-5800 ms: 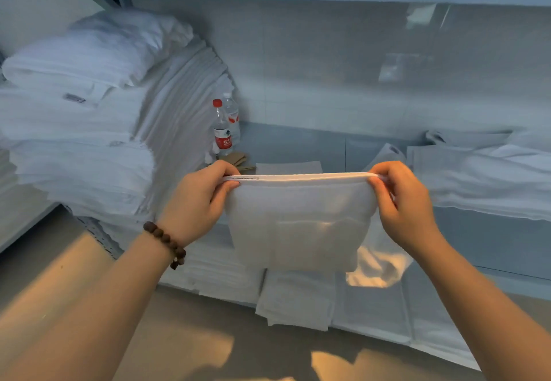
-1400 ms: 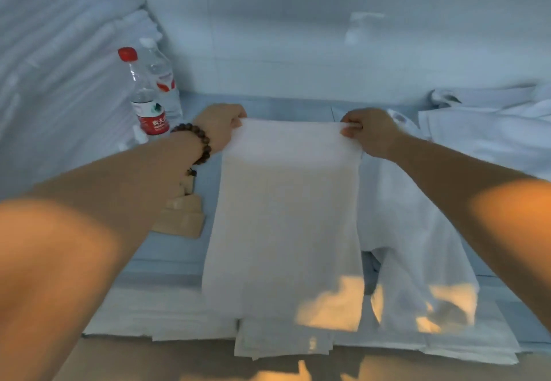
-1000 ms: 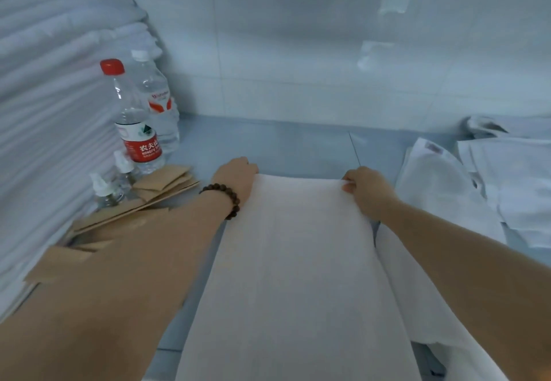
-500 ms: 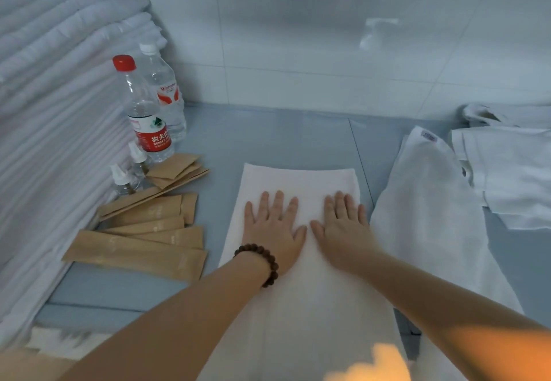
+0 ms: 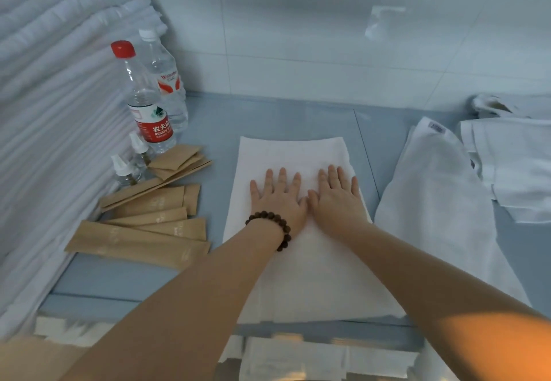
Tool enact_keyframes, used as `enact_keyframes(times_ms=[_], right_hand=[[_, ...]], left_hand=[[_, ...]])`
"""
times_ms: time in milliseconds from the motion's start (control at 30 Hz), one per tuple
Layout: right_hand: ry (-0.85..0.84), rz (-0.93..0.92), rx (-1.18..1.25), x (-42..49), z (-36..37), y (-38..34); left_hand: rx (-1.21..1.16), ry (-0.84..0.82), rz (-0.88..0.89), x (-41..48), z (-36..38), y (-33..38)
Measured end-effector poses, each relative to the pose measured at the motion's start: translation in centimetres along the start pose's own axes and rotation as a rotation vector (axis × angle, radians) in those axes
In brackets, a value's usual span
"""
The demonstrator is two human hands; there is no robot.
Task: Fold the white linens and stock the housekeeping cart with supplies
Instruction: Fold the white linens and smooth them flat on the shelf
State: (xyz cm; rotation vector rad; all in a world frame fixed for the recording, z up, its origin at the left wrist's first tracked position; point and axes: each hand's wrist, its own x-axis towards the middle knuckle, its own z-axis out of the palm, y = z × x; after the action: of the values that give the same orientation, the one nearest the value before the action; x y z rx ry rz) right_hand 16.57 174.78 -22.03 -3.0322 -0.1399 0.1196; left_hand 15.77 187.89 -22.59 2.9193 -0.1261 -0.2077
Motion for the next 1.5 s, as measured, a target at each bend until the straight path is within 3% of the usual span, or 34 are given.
enact_keyframes(times_ms=[167,300,500,667,833,967,1133,1333,1500], right_hand=[[-0.091,-0.024,0.049,-7.8,0.0,-0.7],[-0.109,-0.018,0.021,-12.3,0.4,-2.1],[-0.068,-0.004,0.023,-14.7,1.5,-4.8],[-0.073,-0.135,-0.015,-15.7,1.5,-2.0],[-0.079,-0.033,0.005,-16.6,1.5,-0.2],[-0.109,-0.064,-0.078,-16.7,0.6,-1.1],[-0.198,-0.342,-0.101,-20.0,1.1,-0.8],[-0.233,-0.304,-0.165,-21.0,-0.5,-1.1],[-0.298,-0.33,-0.176,-22.4,-2.6,-0.5]], left_hand=[[0.005,-0.124,-0.01,-7.7,0.3,0.0],[0.022,-0.121,-0.049,-12.6,0.7,0.0],[0.012,-0.022,-0.032,-15.4,1.1,-1.9],[0.035,0.061,0.014,-16.2,1.8,-3.5],[0.052,0.088,0.042,-16.0,2.1,-3.8],[0.074,0.004,0.163,-16.8,1.8,-5.0],[0.175,-0.058,0.292,-19.3,1.8,-7.3],[0.222,-0.06,0.215,-20.9,1.1,-6.4],[0.256,-0.249,0.23,-22.2,-1.4,-6.0]])
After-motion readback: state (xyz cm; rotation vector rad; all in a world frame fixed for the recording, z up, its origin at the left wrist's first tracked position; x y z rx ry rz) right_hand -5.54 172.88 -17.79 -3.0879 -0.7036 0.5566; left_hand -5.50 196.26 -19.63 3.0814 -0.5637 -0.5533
